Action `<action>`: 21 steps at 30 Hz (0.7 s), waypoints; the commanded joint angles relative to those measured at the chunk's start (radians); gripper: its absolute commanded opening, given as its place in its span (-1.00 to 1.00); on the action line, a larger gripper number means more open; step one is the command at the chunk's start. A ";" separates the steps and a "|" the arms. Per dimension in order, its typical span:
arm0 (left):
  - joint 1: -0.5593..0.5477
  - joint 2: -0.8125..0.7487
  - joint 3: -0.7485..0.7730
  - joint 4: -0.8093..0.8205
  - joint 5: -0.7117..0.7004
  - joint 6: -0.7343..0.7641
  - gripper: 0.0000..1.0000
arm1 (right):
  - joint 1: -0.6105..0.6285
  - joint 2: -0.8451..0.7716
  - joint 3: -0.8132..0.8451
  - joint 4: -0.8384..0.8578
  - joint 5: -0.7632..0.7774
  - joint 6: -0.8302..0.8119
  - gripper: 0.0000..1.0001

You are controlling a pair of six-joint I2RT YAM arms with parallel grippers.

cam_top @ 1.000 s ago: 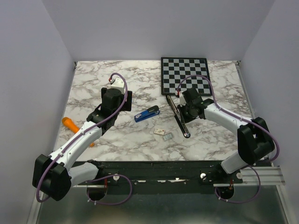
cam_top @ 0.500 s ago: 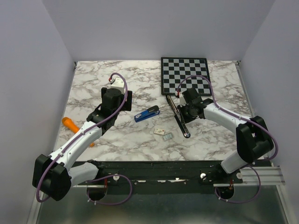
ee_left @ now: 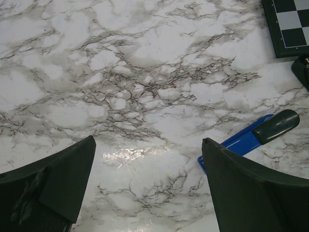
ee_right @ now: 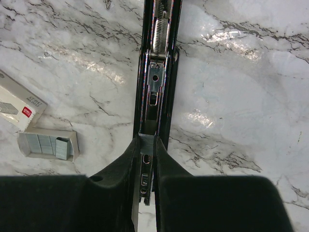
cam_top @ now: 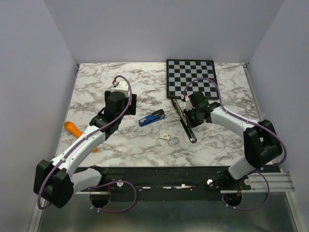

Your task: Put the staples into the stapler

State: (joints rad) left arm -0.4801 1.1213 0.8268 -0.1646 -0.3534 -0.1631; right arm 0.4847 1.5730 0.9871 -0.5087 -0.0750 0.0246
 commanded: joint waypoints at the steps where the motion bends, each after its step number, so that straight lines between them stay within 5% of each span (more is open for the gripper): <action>1: -0.005 0.005 -0.006 0.016 0.022 0.008 0.98 | -0.006 0.021 -0.016 -0.008 -0.031 -0.015 -0.59; 21: -0.005 0.000 -0.006 0.014 0.025 0.008 0.98 | -0.015 -0.016 0.031 -0.031 0.001 0.046 -0.19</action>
State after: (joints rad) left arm -0.4801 1.1213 0.8268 -0.1646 -0.3466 -0.1623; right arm 0.4816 1.5906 0.9874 -0.5205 -0.0841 0.0345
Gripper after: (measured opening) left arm 0.989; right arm 0.372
